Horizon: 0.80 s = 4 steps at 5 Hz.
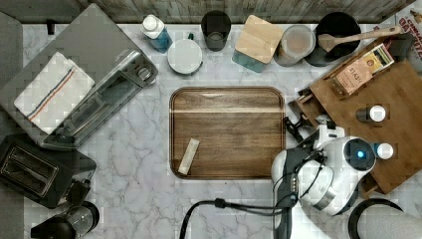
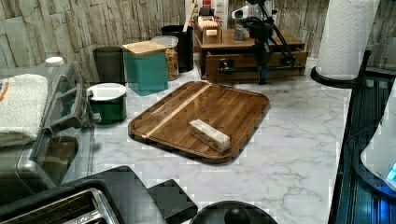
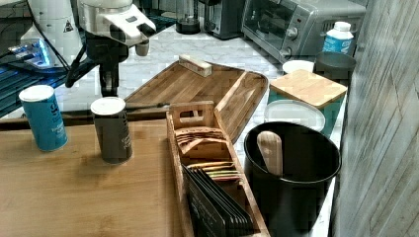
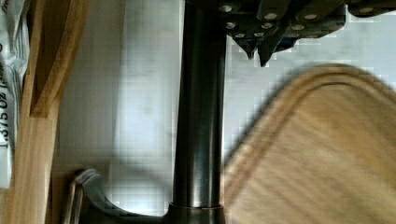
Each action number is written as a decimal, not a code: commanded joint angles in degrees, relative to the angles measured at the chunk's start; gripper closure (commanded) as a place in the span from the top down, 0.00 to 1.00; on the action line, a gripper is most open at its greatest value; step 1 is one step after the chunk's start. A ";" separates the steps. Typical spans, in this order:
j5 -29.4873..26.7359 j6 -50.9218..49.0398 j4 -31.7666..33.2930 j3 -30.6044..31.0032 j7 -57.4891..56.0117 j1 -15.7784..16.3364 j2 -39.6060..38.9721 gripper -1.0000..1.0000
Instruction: Close the drawer.
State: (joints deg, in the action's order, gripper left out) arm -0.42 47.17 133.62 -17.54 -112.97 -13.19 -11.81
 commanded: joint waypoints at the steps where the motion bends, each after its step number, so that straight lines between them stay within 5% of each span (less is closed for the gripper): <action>1: -8.13 7.35 -24.20 -2.21 -12.70 -5.13 -8.58 0.00; 4: -5.27 -2.24 -29.62 -3.17 -11.93 -5.02 -8.80 0.00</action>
State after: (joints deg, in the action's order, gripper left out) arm -5.33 38.52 119.07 -18.18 -120.75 -14.67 -21.61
